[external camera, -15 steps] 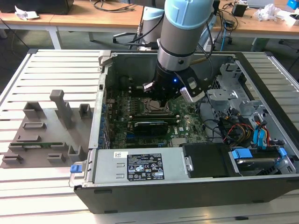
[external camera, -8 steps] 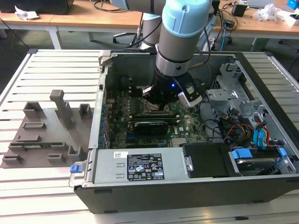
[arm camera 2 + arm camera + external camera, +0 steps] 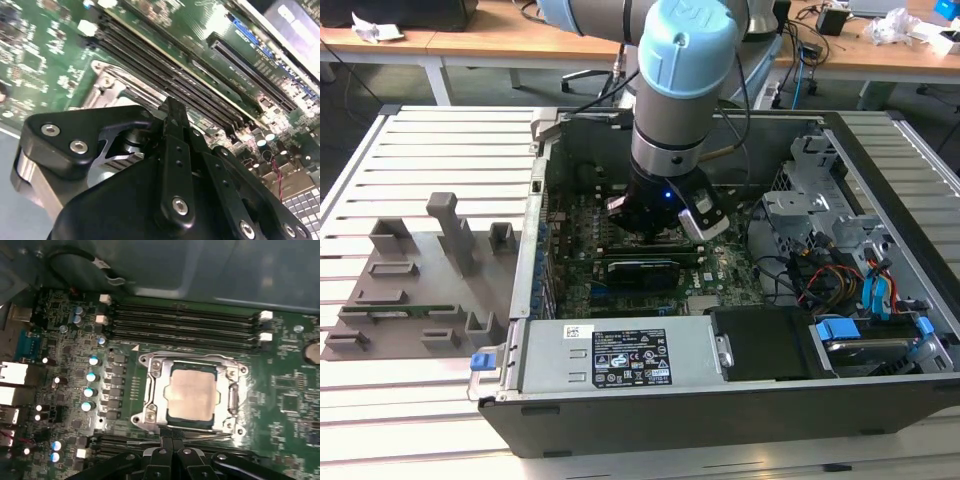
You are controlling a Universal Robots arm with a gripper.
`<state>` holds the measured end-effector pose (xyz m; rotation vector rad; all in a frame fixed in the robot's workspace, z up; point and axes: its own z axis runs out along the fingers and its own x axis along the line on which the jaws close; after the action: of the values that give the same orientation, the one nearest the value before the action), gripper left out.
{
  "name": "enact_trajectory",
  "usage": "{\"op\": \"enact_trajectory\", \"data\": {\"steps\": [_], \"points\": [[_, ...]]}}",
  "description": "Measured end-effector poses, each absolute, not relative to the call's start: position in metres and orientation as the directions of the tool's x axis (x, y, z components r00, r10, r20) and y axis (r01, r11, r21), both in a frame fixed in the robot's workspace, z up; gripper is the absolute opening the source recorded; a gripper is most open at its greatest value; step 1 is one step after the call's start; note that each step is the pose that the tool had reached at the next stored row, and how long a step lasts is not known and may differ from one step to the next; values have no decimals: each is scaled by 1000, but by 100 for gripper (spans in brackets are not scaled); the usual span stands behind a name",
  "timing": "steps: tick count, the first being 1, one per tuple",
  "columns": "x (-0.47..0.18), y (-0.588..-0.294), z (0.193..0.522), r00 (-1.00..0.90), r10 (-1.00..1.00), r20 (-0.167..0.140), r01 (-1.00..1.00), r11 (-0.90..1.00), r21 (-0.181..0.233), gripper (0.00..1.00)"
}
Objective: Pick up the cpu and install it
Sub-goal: 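Install the second cpu locking lever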
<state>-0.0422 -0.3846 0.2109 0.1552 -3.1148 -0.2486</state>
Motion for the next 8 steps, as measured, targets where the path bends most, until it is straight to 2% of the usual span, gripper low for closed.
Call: {"op": "enact_trajectory", "data": {"steps": [8], "points": [[-70,-385,202,-995,-100,3,-98,978,187,11]]}}
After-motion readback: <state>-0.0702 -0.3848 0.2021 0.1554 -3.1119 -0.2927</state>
